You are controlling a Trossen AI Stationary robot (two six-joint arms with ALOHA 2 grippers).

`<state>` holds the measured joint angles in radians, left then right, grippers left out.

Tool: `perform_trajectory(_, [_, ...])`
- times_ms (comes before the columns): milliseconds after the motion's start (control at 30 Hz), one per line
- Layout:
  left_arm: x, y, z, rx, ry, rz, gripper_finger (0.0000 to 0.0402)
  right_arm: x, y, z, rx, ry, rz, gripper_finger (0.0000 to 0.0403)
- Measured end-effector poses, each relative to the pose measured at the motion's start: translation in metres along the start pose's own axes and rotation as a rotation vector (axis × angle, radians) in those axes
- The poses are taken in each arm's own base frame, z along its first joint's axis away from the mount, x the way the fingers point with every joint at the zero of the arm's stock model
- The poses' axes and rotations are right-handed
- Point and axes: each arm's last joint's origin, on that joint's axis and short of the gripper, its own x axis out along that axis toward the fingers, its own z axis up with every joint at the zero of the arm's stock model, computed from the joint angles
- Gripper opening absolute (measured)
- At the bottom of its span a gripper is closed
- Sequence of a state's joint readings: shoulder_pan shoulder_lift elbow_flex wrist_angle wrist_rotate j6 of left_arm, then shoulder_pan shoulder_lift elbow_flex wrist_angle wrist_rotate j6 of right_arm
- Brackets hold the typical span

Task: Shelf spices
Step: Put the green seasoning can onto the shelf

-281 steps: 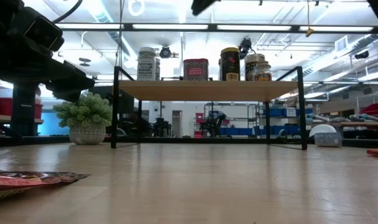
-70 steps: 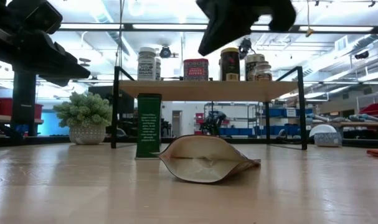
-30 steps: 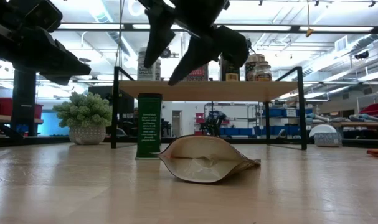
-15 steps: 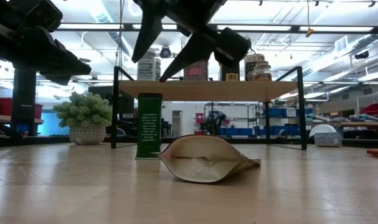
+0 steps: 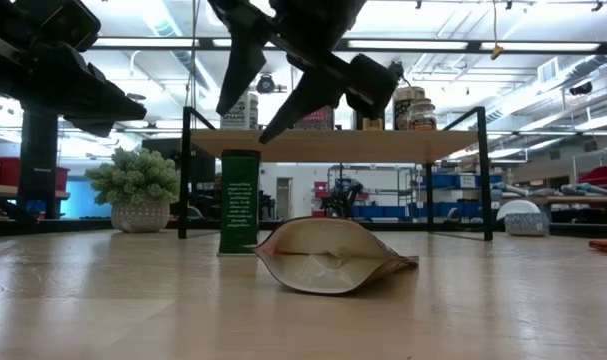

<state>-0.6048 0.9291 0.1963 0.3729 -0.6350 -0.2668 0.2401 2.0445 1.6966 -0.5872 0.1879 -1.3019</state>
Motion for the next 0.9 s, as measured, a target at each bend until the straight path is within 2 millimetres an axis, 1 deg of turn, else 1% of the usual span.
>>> perform_trajectory(133, [0.000,0.000,0.000,0.000,0.000,0.000,0.0001,0.000,-0.002,0.000,0.123,-0.006,-0.017,0.0214])
perform_trajectory(300, [0.000,0.000,0.000,0.000,0.000,0.000,0.0001,-0.001,-0.004,0.006,0.192,-0.018,-0.053,0.0213])
perform_trajectory(567, [0.000,0.000,0.000,0.001,0.001,0.000,0.0001,-0.003,-0.003,0.017,0.099,-0.051,-0.064,0.0227])
perform_trajectory(700, [0.000,0.000,0.000,0.000,-0.001,0.000,0.0001,-0.004,-0.002,0.019,0.066,-0.035,-0.071,0.0249])
perform_trajectory(800, [0.000,0.000,0.000,0.000,-0.001,0.000,0.0001,-0.004,-0.002,0.020,0.048,-0.004,-0.084,0.0278])
perform_trajectory(900, [0.000,0.000,0.000,0.000,-0.001,0.000,0.0001,-0.004,-0.005,0.019,0.069,0.036,-0.128,0.0306])
